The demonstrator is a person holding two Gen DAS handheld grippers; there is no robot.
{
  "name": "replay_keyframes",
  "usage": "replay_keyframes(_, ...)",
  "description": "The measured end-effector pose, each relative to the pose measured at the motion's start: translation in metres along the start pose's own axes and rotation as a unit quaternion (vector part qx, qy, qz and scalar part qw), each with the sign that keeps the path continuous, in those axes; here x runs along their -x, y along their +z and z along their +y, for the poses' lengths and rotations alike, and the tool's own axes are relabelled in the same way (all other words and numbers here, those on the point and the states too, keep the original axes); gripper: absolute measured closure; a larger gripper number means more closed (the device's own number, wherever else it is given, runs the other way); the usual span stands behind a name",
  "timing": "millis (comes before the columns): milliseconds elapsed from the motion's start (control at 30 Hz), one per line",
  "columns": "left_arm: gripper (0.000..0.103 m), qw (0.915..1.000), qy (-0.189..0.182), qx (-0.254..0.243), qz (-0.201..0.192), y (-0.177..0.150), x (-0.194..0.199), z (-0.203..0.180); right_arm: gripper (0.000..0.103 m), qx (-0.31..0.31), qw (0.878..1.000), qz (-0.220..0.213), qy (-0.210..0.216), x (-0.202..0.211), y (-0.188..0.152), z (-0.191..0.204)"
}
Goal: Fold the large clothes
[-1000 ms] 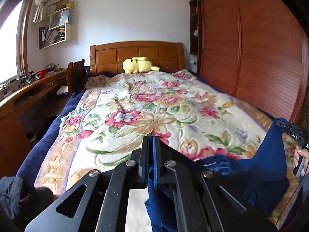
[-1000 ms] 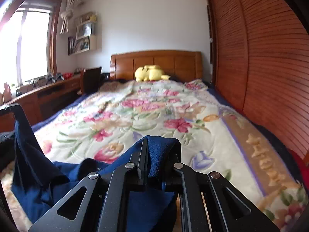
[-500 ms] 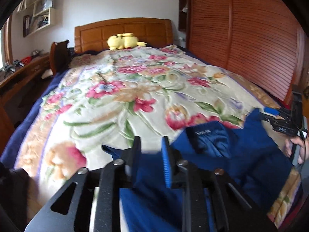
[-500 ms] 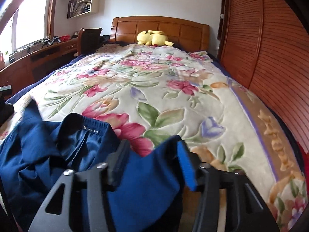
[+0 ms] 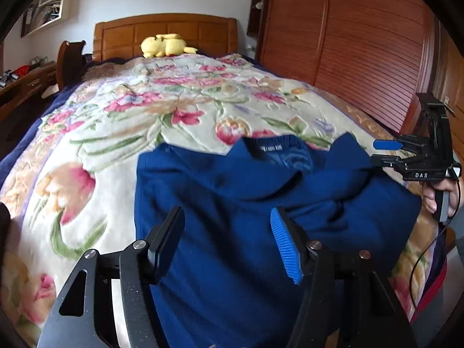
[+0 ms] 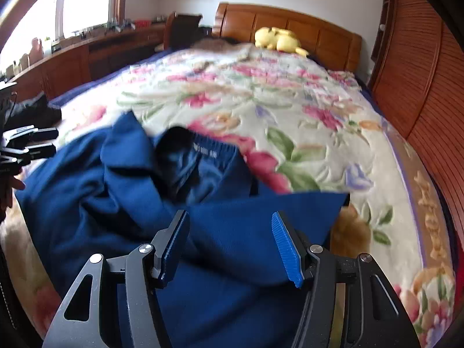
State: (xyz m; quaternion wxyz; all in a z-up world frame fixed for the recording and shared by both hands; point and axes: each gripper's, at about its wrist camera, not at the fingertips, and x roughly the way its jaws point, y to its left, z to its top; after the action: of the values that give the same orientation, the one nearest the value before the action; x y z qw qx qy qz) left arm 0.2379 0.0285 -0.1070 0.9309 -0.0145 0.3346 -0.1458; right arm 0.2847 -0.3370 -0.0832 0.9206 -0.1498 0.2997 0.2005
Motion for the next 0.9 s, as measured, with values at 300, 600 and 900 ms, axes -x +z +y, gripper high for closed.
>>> replay_keyframes(300, 0.04, 0.9998, -0.002, -0.004, 0.02, -0.014, 0.004, 0.013, 0.042, 0.0, 0.997, 0.071, -0.037, -0.006, 0.0, 0.01)
replay_keyframes(600, 0.039, 0.9998, 0.003, -0.019, 0.007, -0.015, 0.014, 0.012, 0.085, 0.071, 0.987, 0.114, -0.09, -0.021, 0.015, 0.021)
replay_keyframes(900, 0.038, 1.0, 0.001, -0.004, -0.005, -0.013, 0.021, 0.02, 0.098, 0.108, 0.985, 0.089, -0.102, -0.038, 0.084, 0.022)
